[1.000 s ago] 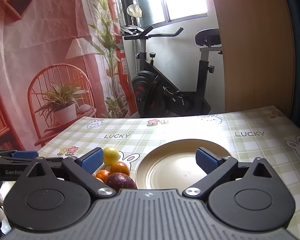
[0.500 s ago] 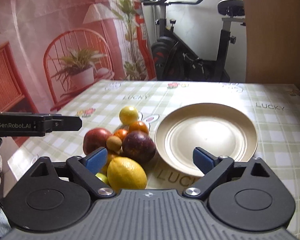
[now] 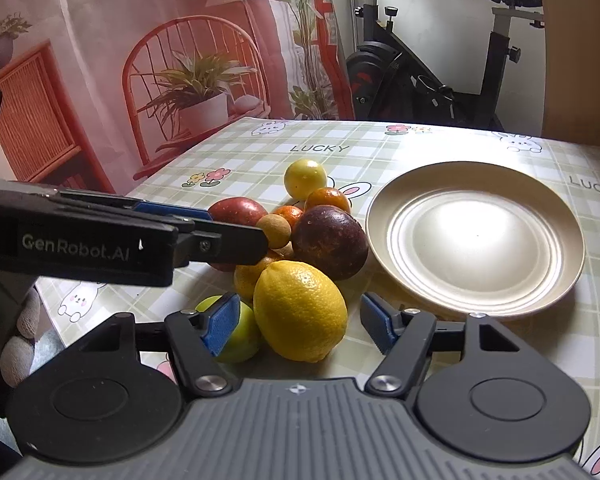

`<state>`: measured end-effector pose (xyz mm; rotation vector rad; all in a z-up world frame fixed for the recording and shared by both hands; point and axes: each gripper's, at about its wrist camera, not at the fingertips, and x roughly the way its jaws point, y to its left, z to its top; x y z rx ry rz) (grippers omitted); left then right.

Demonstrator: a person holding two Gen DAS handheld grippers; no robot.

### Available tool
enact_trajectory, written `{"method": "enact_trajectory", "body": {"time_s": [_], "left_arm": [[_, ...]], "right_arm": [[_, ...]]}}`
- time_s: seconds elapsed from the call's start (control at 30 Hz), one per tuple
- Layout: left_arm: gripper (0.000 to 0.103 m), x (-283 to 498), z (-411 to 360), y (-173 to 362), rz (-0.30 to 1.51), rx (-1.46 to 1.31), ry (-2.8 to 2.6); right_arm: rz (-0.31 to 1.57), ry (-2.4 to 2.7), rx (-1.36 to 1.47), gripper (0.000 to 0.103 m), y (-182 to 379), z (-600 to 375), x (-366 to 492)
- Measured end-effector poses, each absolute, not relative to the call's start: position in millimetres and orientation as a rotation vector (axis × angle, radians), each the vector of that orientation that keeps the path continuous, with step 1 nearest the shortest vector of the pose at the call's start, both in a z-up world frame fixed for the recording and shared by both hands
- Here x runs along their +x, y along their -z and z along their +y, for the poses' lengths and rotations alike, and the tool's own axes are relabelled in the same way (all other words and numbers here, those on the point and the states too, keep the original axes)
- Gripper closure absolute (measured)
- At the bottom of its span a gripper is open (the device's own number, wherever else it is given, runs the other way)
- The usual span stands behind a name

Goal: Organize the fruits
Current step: 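Close the left tool around the yellow lemon and lift it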

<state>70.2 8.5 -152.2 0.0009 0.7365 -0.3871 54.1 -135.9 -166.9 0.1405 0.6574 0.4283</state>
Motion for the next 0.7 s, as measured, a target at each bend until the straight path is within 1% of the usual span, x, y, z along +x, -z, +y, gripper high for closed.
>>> {"method": "enact_trajectory", "body": {"time_s": [0.2, 0.23, 0.27, 0.33, 0.43, 0.63, 0.7], "left_arm": [[0.045, 75, -2, 163, 0.774, 0.02, 0.447], [0.047, 77, -3, 166, 0.781, 0.022, 0.451], [0.052, 79, -6, 168, 0.789, 0.024, 0.454], [0.055, 81, -9, 172, 0.807, 0.024, 0.457], [0.056, 80, -8, 172, 0.811, 0.011, 0.468], [0.054, 84, -12, 175, 0.822, -0.005, 0.477], [0.054, 84, -13, 177, 0.831, -0.008, 0.495]], "right_arm": [[0.673, -0.443, 0.197, 0.034, 173, -144, 58], [0.677, -0.446, 0.203, 0.034, 174, -145, 58], [0.681, -0.449, 0.209, 0.036, 175, -145, 59], [0.689, -0.454, 0.219, 0.037, 178, -147, 61], [0.698, -0.46, 0.232, 0.04, 180, -149, 63], [0.707, -0.472, 0.264, 0.041, 186, -152, 67], [0.712, -0.473, 0.272, 0.043, 187, -154, 67]]}}
